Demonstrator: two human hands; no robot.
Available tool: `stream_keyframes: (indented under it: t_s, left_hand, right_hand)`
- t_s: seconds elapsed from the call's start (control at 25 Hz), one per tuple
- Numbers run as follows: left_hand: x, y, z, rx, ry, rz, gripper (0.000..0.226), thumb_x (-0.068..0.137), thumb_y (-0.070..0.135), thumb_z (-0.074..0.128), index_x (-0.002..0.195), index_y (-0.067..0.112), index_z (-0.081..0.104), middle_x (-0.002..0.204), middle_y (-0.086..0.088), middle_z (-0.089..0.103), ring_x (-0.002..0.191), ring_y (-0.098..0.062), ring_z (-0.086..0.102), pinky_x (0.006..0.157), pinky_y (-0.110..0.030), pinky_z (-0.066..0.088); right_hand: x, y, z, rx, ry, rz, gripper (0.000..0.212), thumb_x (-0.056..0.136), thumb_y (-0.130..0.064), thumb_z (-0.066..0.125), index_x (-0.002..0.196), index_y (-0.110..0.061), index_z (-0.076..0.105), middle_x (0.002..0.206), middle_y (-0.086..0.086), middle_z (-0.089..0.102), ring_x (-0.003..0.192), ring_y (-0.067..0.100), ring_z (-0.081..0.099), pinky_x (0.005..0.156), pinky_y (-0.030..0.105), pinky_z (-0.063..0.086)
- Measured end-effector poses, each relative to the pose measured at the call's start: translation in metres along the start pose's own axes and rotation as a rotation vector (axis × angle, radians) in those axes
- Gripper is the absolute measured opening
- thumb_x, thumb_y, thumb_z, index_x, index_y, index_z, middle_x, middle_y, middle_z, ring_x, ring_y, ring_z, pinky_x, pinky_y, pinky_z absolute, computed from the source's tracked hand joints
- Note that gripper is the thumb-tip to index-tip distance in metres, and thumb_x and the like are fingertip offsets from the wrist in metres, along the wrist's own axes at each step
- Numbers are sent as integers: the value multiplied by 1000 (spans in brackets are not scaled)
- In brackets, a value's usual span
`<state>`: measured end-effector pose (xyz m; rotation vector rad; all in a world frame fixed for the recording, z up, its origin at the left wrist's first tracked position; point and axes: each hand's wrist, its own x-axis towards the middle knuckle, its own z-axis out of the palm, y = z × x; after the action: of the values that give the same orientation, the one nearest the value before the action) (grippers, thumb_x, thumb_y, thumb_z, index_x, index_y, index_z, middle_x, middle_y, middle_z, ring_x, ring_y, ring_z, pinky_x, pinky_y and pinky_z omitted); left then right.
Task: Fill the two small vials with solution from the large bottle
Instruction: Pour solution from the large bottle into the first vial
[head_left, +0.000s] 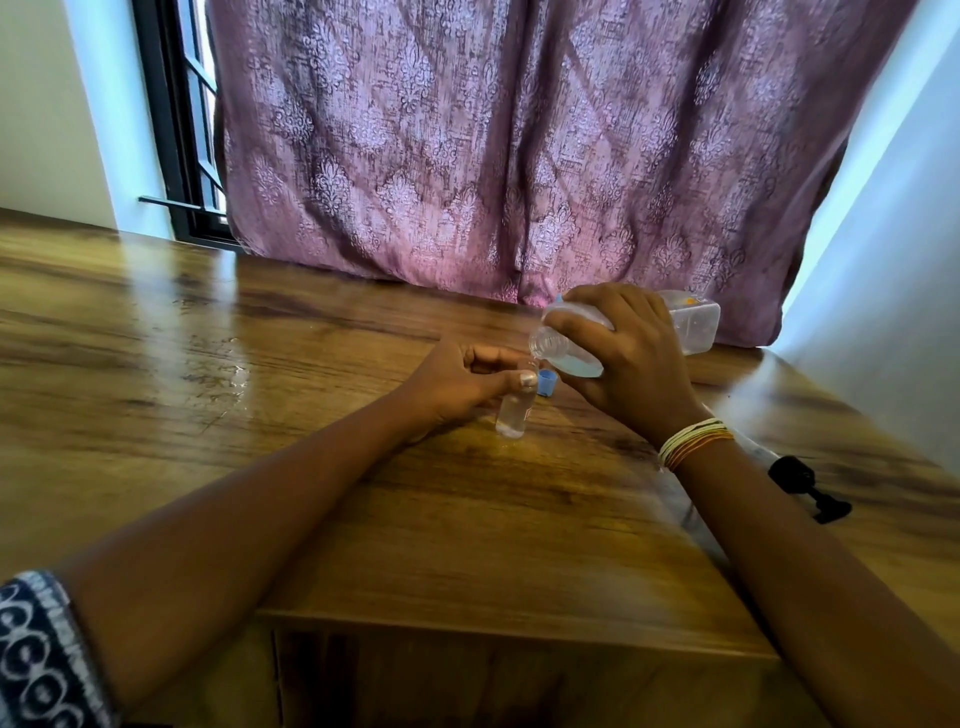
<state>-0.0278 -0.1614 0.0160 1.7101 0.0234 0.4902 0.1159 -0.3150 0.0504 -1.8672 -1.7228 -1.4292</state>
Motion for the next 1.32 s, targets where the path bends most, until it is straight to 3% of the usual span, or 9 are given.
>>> stream_keyframes:
  t_s: [0.28, 0.4, 0.48, 0.6, 0.72, 0.8, 0.96, 1.12, 1.32]
  left_hand:
    - [0, 0, 1, 6, 16, 17, 28, 84, 5, 67, 110, -4, 67, 89, -2, 73, 69, -1, 69, 55, -13, 51]
    - [0, 1, 4, -24, 21, -4, 28, 84, 3, 66, 111, -6, 66, 75, 9, 73, 60, 1, 68, 47, -10, 47]
    - [0, 1, 4, -35, 21, -13, 30, 84, 3, 66, 112, -6, 65, 81, 1, 73, 60, 0, 67, 46, -10, 46]
    - [1, -1, 2, -39, 13, -7, 31, 83, 4, 67, 113, -4, 66, 97, -12, 72, 70, -5, 70, 55, -15, 52]
    - [2, -3, 0, -49, 10, -12, 30, 83, 5, 67, 112, -2, 67, 102, -17, 72, 83, -15, 71, 63, -20, 56]
    - [1, -1, 1, -46, 4, -12, 29, 83, 6, 67, 111, 0, 67, 101, -13, 73, 85, -15, 71, 64, -20, 57]
    - [2, -2, 1, -44, -8, -5, 27, 83, 6, 67, 110, 2, 68, 95, -6, 73, 78, -5, 71, 62, -16, 54]
    - [3, -3, 0, -44, -14, -1, 28, 83, 7, 67, 110, 3, 68, 101, -6, 73, 82, -8, 71, 65, -18, 55]
    - [2, -3, 0, -77, -30, -14, 28, 83, 5, 66, 110, 2, 67, 103, -9, 72, 82, -13, 71, 65, -20, 56]
  right_hand:
    - [-4, 1, 12, 318, 68, 217, 49, 70, -38, 84, 109, -14, 68, 109, 9, 63, 101, 27, 59, 85, 45, 47]
    - [-3, 3, 10, 398, 63, 315, 55, 66, -36, 87, 110, -11, 66, 109, 9, 62, 102, 24, 57, 88, 37, 46]
    - [1, 5, 3, 492, 128, 413, 56, 63, -30, 89, 109, -10, 63, 107, 9, 61, 99, 20, 57, 86, 28, 46]
    - [11, 16, -8, 676, 247, 726, 54, 62, -20, 91, 107, -18, 61, 103, -2, 64, 89, 7, 61, 81, 14, 49]
    - [23, 36, -16, 896, 312, 1059, 53, 64, -16, 89, 111, -12, 66, 102, 2, 72, 84, 10, 69, 72, 23, 58]
    - [27, 50, -17, 949, 321, 1172, 54, 65, -18, 89, 112, -7, 66, 105, 9, 73, 84, 16, 71, 68, 24, 59]
    - [26, 59, -5, 1004, 219, 1223, 56, 62, -20, 90, 112, -8, 66, 104, 11, 74, 89, 26, 73, 73, 33, 61]
    - [27, 63, -5, 975, 162, 1189, 57, 67, -18, 87, 117, -8, 63, 105, 7, 73, 73, 7, 71, 61, 19, 57]
    - [21, 59, -7, 984, 148, 1136, 71, 65, -22, 88, 125, -14, 51, 110, 3, 69, 90, 20, 72, 74, 33, 61]
